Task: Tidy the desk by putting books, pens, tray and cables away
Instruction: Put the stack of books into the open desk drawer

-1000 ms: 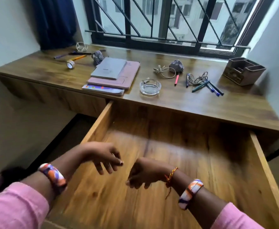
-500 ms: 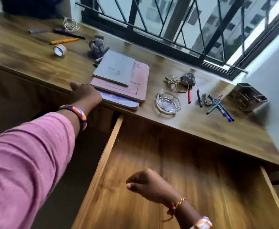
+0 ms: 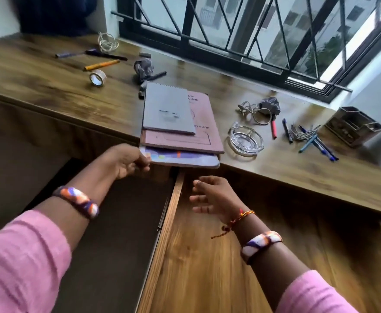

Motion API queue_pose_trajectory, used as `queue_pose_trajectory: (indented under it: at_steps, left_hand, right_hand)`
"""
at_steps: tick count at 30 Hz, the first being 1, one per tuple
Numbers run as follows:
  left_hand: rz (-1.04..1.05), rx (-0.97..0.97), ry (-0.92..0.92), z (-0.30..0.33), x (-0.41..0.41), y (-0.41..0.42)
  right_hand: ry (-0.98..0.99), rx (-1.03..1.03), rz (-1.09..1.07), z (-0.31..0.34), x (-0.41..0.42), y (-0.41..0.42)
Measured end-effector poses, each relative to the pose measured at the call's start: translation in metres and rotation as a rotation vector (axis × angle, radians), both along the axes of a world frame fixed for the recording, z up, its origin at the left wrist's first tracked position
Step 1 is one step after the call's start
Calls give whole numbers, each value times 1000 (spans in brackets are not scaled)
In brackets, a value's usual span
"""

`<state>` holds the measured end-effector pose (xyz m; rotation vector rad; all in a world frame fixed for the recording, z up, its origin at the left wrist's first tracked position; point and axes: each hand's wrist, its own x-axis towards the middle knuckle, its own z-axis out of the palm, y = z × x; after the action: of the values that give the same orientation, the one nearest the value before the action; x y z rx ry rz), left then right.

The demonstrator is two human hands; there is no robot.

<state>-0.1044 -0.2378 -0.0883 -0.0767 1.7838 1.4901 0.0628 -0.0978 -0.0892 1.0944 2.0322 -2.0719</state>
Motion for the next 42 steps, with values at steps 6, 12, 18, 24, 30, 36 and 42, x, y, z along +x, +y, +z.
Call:
queue_pose_trajectory:
  at_steps: [6,12,18,24,30,36,42]
  left_hand:
    - [-283,132,-79,11,-4,-54]
    - [79,129,-19,23,1,-5]
    - [151,35,105,14,47,-14]
    - [82,132,-16,19,119,-49]
    - [82,127,-47,16,190,-60]
    - [49,21,26,15,264,-57]
    - [-263,-453,302,-11,299,-39]
  right_hand:
    - [110,-310,-434,-6,-11,19]
    - [156,-330,-435,-7,-4,15]
    - [68,-371,-146,-8,46,13]
    - [232,-677,1,-24,91,19]
    - [207,-449,25,-32,136,18]
    - [134,-527,19,-49,208,30]
    - [72,-532,-70,-67,264,32]
